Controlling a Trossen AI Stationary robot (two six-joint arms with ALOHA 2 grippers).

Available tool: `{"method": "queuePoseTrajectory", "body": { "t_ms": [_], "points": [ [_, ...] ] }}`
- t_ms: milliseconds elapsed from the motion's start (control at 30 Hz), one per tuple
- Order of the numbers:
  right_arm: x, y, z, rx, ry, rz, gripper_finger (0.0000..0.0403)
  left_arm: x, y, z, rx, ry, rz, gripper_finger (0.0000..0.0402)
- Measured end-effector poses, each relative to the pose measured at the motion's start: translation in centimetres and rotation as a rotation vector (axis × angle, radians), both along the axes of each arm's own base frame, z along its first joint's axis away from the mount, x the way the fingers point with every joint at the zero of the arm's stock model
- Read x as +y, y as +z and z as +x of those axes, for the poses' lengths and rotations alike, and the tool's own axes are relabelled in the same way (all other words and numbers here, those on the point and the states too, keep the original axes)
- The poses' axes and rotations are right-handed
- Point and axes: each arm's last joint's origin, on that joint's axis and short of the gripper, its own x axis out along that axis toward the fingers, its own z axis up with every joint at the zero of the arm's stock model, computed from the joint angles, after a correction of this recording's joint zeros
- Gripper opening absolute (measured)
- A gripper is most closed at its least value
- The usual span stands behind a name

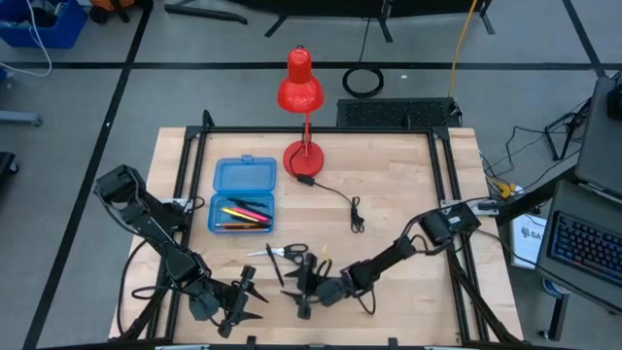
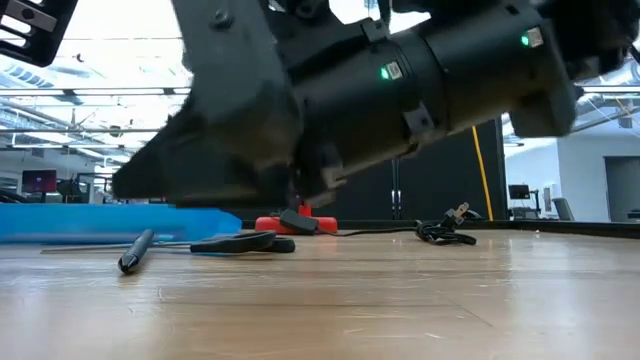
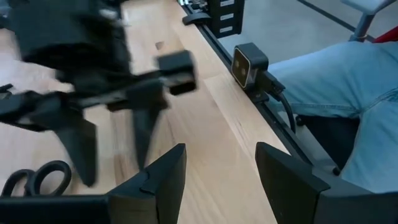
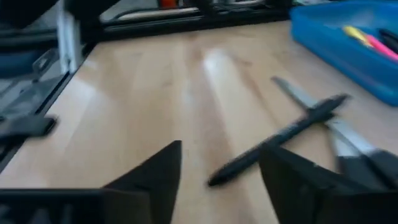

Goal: Pick & place school supplies into a supply box
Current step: Put the black pen into the blue supply box

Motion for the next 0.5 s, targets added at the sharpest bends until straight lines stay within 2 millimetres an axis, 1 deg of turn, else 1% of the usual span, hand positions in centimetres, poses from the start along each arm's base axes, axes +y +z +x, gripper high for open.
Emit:
{"method": "queuePoseTrajectory", "body": {
  "t_ms": [100, 200, 300, 367, 500],
  "points": [
    [0.7, -0.4, 1.4, -0.020, 0.016, -0.028, 0.0234, 0.0, 0.0, 0.0, -0.001, 0.001, -0.001, 0.0200],
    [1.2, -1.3, 2.9, -0.023, -0.022, -0.050, 0.0252, 0.0, 0.0, 0.0, 0.004, 0.005, -0.006, 0.0200],
    [1.5, -2.5, 3.6, 0.025, -0.120, -0.144, 0.0254, 0.0, 0.0, 0.0, 0.007, 0.007, -0.008, 0.0200],
    [1.8, -2.8, 3.8, 0.054, -0.161, -0.185, 0.0251, 0.0, -0.1, 0.0, 0.009, 0.008, -0.008, 0.0200],
    [1.6, -2.6, 3.9, 0.076, -0.212, -0.158, 0.0238, 0.1, -0.1, -0.1, 0.014, 0.007, 0.000, 0.0200]
  ]
}}
